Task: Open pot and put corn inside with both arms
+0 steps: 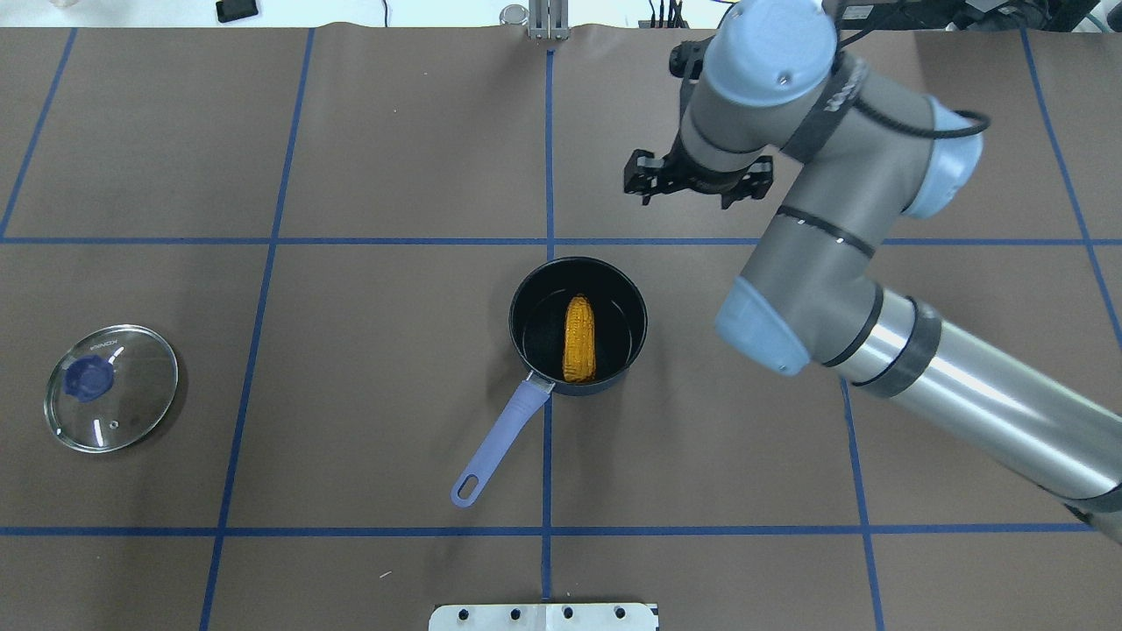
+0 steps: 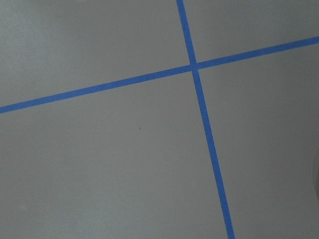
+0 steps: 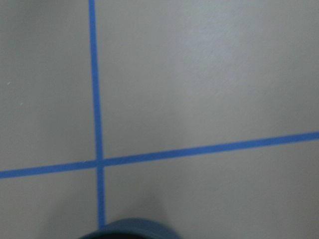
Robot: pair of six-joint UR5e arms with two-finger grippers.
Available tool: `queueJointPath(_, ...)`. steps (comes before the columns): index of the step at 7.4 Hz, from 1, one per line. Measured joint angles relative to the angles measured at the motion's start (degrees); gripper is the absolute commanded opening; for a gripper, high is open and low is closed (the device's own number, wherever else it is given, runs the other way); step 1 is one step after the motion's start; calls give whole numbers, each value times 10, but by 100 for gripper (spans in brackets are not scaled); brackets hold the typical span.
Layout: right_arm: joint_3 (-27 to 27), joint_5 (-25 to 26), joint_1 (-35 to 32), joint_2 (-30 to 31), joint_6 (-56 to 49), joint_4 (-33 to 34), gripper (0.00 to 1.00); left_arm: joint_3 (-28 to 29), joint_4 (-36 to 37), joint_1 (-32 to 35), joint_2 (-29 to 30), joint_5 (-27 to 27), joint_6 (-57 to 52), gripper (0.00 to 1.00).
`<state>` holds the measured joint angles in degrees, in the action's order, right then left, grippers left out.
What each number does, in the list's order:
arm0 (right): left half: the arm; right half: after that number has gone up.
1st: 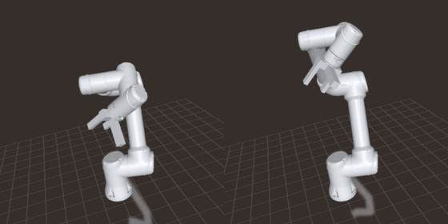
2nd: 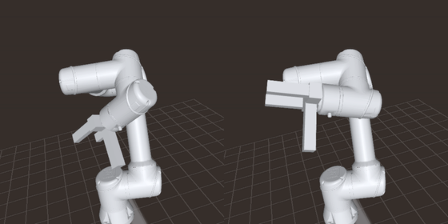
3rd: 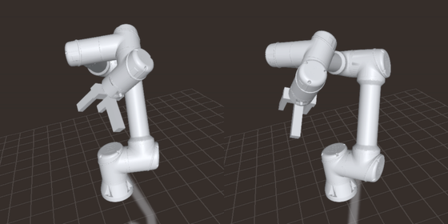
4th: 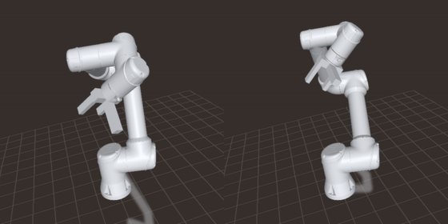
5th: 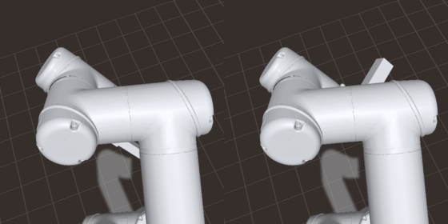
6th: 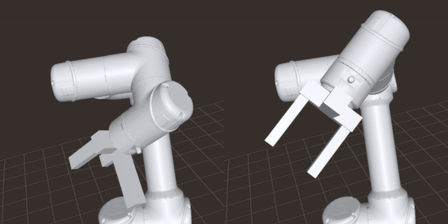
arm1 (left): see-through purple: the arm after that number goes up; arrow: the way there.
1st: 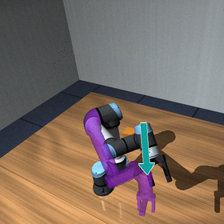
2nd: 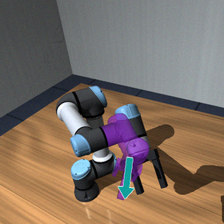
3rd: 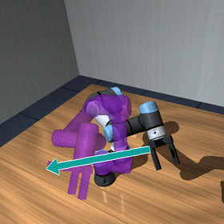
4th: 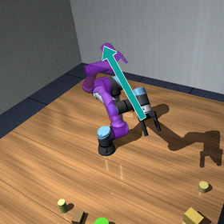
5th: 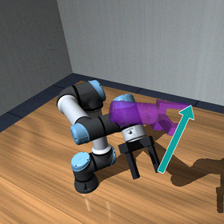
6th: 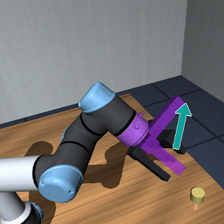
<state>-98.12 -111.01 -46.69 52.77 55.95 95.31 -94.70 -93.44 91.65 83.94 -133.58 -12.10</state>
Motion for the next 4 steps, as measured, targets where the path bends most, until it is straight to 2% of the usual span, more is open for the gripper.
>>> queueJointPath(4, 0, -135, -217, 166, -411, 0, 100, -12, -3, 1, -25, 3, -4, 99)
